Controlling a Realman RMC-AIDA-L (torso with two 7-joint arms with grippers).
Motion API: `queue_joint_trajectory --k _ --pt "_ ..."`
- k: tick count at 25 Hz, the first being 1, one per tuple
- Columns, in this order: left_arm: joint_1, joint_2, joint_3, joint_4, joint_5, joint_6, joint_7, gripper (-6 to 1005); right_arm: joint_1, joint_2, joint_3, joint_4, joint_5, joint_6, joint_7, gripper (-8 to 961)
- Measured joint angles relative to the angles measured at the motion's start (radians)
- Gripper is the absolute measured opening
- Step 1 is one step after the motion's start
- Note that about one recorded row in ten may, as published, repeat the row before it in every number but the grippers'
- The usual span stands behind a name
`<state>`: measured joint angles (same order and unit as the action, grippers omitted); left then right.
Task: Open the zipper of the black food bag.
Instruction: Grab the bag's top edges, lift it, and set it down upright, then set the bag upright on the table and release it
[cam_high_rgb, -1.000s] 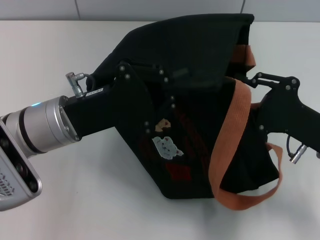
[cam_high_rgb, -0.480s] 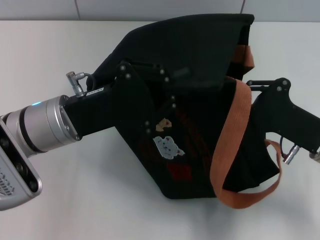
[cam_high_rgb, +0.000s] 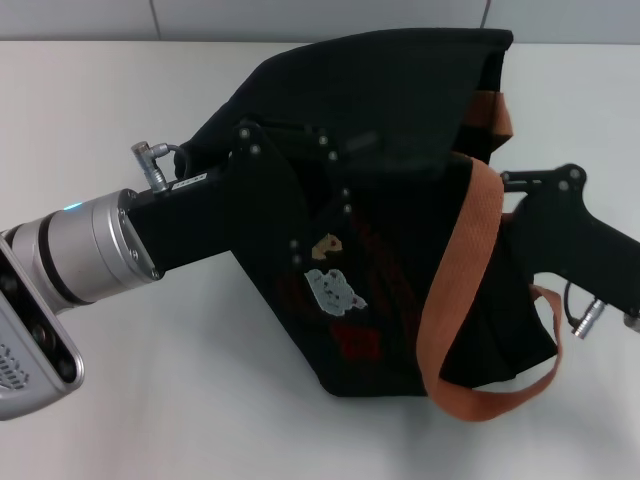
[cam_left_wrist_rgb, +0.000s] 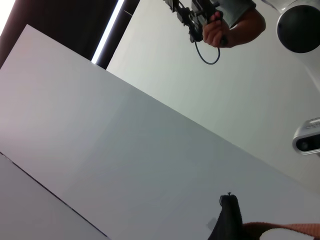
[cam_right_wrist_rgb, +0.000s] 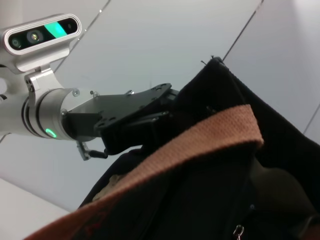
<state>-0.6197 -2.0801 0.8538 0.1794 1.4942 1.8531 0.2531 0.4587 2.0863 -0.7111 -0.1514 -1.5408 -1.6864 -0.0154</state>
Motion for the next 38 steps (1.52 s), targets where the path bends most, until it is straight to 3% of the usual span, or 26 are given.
queue_joint_trajectory --k 12,16,20,26,28,31,34,38 --pt "-0.012 0.0 -0.012 -0.028 -0.046 -0.026 -0.012 103 -0.188 -0.005 -0.004 -0.125 -0.072 -0.029 0.126 -1" --pt "-0.013 0.0 -0.016 -0.034 -0.059 -0.033 -0.017 109 -0.304 -0.006 0.002 -0.198 -0.089 -0.056 0.182 -1" --pt "-0.014 0.0 -0.017 -0.045 -0.082 -0.046 -0.042 115 -0.344 -0.005 0.045 -0.205 -0.072 -0.099 0.214 -1" --pt "0.006 0.0 -0.027 -0.203 -0.174 -0.081 -0.059 124 -0.318 -0.004 0.272 -0.071 -0.013 -0.244 0.266 0" --pt "0.021 0.0 -0.053 -0.255 -0.193 -0.087 -0.078 127 -0.306 -0.004 0.292 -0.059 -0.013 -0.245 0.282 20" --pt "0.093 0.0 -0.137 -0.349 -0.188 -0.089 -0.191 132 -0.279 -0.005 0.303 -0.052 -0.012 -0.245 0.344 50" --pt "0.131 0.0 -0.145 -0.366 -0.173 -0.103 -0.233 136 -0.265 -0.005 0.303 -0.052 -0.012 -0.246 0.374 246" --pt "0.18 0.0 -0.147 -0.398 -0.16 -0.187 -0.279 142 -0.239 -0.005 0.295 -0.049 -0.018 -0.252 0.422 414"
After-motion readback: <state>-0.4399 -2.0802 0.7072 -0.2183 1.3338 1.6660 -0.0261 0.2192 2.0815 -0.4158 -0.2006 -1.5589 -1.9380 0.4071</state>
